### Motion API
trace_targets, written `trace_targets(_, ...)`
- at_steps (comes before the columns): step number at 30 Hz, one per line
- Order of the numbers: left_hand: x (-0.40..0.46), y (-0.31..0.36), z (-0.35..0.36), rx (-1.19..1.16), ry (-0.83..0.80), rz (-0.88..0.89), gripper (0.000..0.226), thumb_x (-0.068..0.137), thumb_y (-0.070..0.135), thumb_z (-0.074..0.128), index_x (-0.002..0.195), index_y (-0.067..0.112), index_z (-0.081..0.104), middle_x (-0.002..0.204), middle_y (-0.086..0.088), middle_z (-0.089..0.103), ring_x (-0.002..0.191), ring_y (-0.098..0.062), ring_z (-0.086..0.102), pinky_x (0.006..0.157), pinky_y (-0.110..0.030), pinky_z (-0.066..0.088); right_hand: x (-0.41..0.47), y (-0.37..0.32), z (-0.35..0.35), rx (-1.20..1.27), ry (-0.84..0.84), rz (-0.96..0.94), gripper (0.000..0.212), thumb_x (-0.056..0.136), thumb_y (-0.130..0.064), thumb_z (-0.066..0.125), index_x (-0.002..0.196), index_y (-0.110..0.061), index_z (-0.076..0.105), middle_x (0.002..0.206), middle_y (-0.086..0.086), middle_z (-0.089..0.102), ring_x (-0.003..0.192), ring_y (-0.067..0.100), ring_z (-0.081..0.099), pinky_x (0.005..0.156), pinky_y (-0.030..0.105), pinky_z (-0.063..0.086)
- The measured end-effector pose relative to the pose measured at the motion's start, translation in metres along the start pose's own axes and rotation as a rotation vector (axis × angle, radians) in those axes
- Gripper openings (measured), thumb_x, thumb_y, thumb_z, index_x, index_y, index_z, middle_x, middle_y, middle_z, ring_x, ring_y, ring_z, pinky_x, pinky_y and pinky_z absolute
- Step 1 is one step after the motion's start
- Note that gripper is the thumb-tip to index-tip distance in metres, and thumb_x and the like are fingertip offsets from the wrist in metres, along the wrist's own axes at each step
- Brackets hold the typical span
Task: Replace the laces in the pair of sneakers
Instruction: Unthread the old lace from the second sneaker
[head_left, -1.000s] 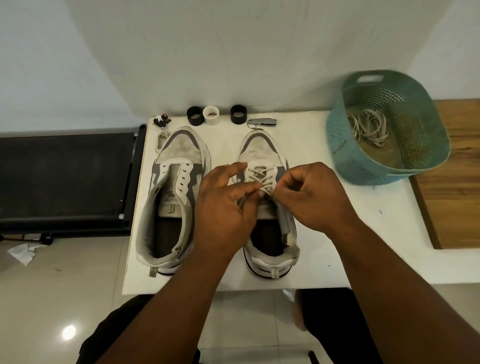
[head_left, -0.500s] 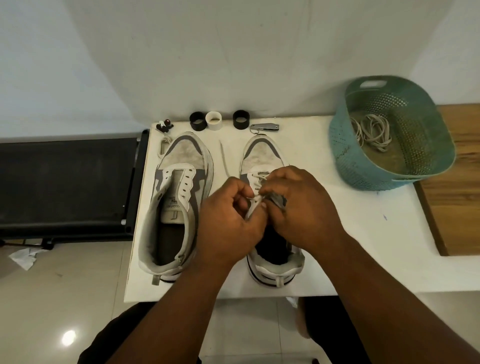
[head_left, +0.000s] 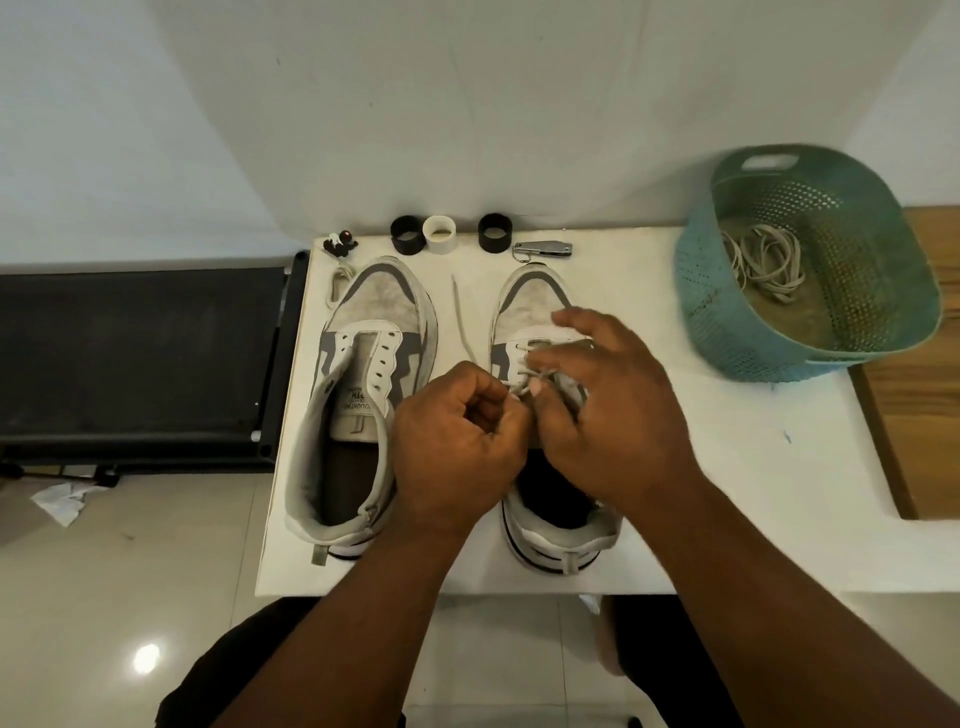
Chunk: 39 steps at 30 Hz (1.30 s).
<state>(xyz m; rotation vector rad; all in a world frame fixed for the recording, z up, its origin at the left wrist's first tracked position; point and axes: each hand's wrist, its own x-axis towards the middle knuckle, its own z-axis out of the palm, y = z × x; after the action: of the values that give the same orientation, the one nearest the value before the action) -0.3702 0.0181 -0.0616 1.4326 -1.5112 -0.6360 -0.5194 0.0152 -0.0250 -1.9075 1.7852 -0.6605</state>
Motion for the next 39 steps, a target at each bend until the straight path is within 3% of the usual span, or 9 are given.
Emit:
trace_targets(8,0.001,-0.001,-0.001,-0.042,0.01,-0.033,0.008,0.079,0.012,0.072,0.073,0.016,0.068,0.061,0.011,0.063,0.055,-0.009,0.061,0.053,-0.012,0.045,0.004,0.01,0.002,-0.176,-0.14,-0.056,0.03,0.084,-0.046,0.061,0.106,-0.032,0.076,0.151,-0.007,0.049,0.139,0.017,0.042,0.111,0.048,0.032)
trace_targets(18,0.001,0.002,-0.001,-0.075,0.019,-0.048,0.01,0.078,0.01,0.07,0.074,0.019,0.067,0.062,0.01,0.065,0.056,-0.011,0.062,0.054,-0.015,0.048,0.0,0.004,0.007,-0.123,-0.07,-0.166,0.025,0.083,-0.041,0.063,0.09,-0.023,0.078,0.15,-0.002,0.049,0.139,0.018,0.041,0.111,0.043,0.031)
trace_targets(22,0.001,0.001,0.0,-0.084,0.015,-0.067,0.006,0.078,0.008,0.07,0.073,0.012,0.069,0.061,0.007,0.065,0.054,-0.012,0.062,0.053,-0.014,0.047,0.006,0.016,-0.001,-0.133,0.128,-0.064,0.014,0.088,-0.028,0.063,0.087,-0.021,0.075,0.138,-0.004,0.058,0.124,0.011,0.05,0.102,0.034,0.034)
trace_targets(25,0.0,0.002,0.0,-0.083,0.01,-0.072,0.007,0.078,0.008,0.07,0.072,0.01,0.068,0.059,0.007,0.063,0.053,-0.012,0.06,0.051,-0.016,0.047,0.011,0.027,-0.013,0.032,0.402,0.184,0.007,0.091,-0.024,0.069,0.09,-0.021,0.075,0.117,-0.004,0.067,0.105,0.006,0.056,0.093,0.016,0.041)
trace_targets(27,0.0,0.0,0.0,-0.075,0.015,-0.068,0.007,0.078,0.009,0.07,0.072,0.011,0.067,0.058,0.006,0.062,0.052,-0.014,0.059,0.049,-0.021,0.049,0.015,0.03,-0.015,0.181,0.455,0.351,0.006,0.093,-0.029,0.069,0.092,-0.025,0.074,0.102,-0.008,0.071,0.094,0.004,0.062,0.089,0.02,0.049)
trace_targets(30,0.0,-0.001,0.0,-0.03,0.016,-0.017,0.002,0.078,0.011,0.07,0.079,0.011,0.068,0.067,0.005,0.063,0.059,-0.014,0.06,0.052,-0.033,0.053,0.018,0.038,-0.012,0.191,0.345,0.443,0.017,0.095,-0.034,0.067,0.1,-0.022,0.076,0.096,-0.008,0.074,0.092,0.011,0.07,0.084,0.026,0.052)
trace_targets(34,0.0,0.005,0.003,0.17,-0.139,0.049,0.049,0.075,0.021,0.071,0.123,0.019,0.067,0.117,0.005,0.062,0.108,-0.015,0.059,0.087,-0.032,0.052,0.014,0.033,-0.009,0.009,0.301,0.29,0.04,0.092,-0.036,0.066,0.129,-0.019,0.066,0.128,0.0,0.066,0.11,0.017,0.064,0.093,0.036,0.053)
trace_targets(36,0.002,0.011,0.008,0.25,-0.215,0.066,0.051,0.078,0.027,0.068,0.129,0.023,0.067,0.123,0.004,0.063,0.114,-0.019,0.059,0.097,-0.028,0.045,0.012,0.026,-0.014,0.038,0.244,0.174,0.032,0.087,-0.032,0.072,0.117,-0.025,0.068,0.113,-0.007,0.066,0.092,0.008,0.063,0.075,0.023,0.049)
trace_targets(39,0.006,0.016,0.014,0.305,-0.18,0.043,0.034,0.084,0.029,0.068,0.117,0.027,0.076,0.111,0.006,0.07,0.1,-0.013,0.065,0.086,-0.032,0.053,0.009,0.022,-0.017,0.105,-0.066,0.154,0.015,0.078,-0.033,0.078,0.086,-0.03,0.066,0.076,-0.011,0.065,0.061,0.004,0.057,0.055,0.014,0.04)
